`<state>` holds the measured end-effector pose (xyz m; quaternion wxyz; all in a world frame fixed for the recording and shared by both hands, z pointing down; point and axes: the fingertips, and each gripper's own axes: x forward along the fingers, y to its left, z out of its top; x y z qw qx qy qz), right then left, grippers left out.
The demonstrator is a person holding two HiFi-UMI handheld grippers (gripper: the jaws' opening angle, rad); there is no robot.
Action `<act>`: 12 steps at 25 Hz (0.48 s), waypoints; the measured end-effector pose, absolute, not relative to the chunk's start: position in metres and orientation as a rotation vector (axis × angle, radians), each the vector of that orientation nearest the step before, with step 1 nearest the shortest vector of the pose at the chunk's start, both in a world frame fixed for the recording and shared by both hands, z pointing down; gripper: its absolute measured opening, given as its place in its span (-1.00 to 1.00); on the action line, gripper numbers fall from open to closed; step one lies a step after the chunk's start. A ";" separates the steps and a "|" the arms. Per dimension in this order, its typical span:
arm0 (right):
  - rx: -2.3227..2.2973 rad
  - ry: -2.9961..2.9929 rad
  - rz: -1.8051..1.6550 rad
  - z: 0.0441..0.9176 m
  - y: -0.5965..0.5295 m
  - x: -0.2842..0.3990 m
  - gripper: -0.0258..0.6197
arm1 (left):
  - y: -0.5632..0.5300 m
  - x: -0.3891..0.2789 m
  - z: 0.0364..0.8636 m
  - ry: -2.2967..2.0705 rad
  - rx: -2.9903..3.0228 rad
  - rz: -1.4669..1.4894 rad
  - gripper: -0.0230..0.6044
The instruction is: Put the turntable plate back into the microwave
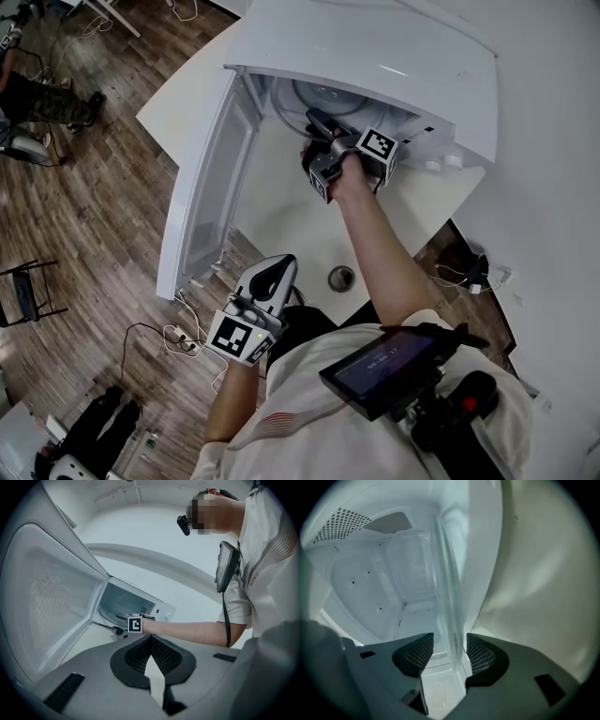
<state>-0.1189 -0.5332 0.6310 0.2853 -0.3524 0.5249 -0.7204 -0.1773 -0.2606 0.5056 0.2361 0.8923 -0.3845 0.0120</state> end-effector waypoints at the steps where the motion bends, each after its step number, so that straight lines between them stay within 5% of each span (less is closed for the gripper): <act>1: -0.933 1.407 -1.932 0.632 -0.529 -0.120 -0.29 | -0.260 -0.177 0.505 -1.052 2.449 0.032 -0.90; 12: -0.836 1.701 -1.933 0.589 -0.435 -0.148 -0.29 | -0.241 -0.199 0.477 -1.042 2.523 -0.027 -0.90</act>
